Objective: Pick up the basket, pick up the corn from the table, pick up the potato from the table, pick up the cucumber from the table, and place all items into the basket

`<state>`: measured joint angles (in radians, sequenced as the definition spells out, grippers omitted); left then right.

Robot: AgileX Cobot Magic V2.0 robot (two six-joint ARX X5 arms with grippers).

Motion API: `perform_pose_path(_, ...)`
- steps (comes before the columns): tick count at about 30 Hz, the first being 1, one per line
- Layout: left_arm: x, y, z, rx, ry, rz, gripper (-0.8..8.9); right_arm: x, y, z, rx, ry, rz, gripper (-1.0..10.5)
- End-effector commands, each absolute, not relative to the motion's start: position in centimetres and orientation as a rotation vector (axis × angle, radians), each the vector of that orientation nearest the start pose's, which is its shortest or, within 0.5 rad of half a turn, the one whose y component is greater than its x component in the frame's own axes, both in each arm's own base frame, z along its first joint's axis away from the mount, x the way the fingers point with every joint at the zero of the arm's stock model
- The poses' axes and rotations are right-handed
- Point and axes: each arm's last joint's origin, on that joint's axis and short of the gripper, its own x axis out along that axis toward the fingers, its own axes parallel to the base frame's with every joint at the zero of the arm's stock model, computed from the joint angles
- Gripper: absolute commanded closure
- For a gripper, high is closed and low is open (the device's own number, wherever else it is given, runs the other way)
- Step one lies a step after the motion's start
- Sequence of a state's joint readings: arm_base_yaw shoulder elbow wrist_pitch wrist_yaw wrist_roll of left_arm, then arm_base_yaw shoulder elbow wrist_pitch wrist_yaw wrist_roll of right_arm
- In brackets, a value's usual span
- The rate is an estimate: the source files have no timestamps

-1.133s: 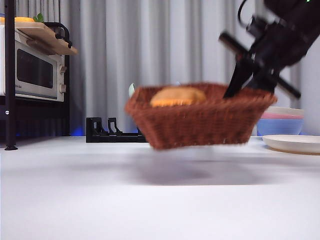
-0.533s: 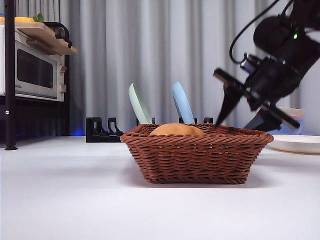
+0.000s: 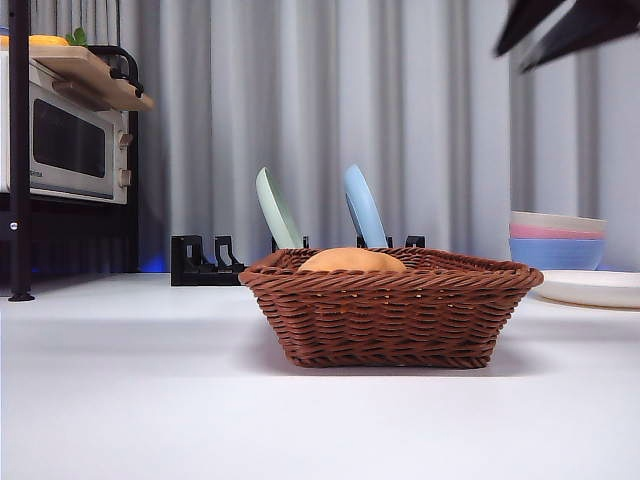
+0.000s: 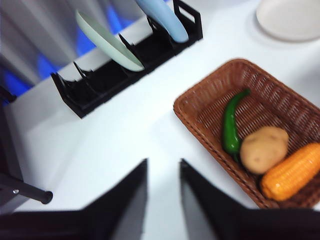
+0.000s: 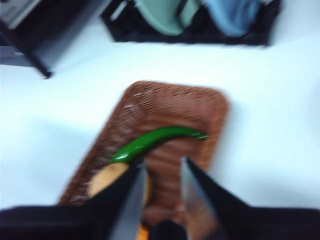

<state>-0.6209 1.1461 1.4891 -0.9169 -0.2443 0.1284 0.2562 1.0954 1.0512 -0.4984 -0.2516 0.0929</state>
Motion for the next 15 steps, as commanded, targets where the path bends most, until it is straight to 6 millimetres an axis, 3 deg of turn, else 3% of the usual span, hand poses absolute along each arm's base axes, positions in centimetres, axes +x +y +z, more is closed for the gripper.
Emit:
perform_pose_path(1, 16.3, -10.4, 41.8, 0.365, 0.453, -0.390, 8.21, 20.7, 5.9, 34.6, -0.010, 0.507, 0.417, 9.6)
perform_pose_path(7, 14.3, -8.5, 36.3, 0.328, 0.385, -0.363, 8.21, 18.1, 5.0, 34.6, -0.068, 0.419, 0.355, 9.6)
perform_pose_path(15, 11.3, -6.6, 28.0, 0.266, 0.377, -0.353, 8.22, 15.1, 4.3, 30.2, -0.035, 0.347, 0.353, 9.6)
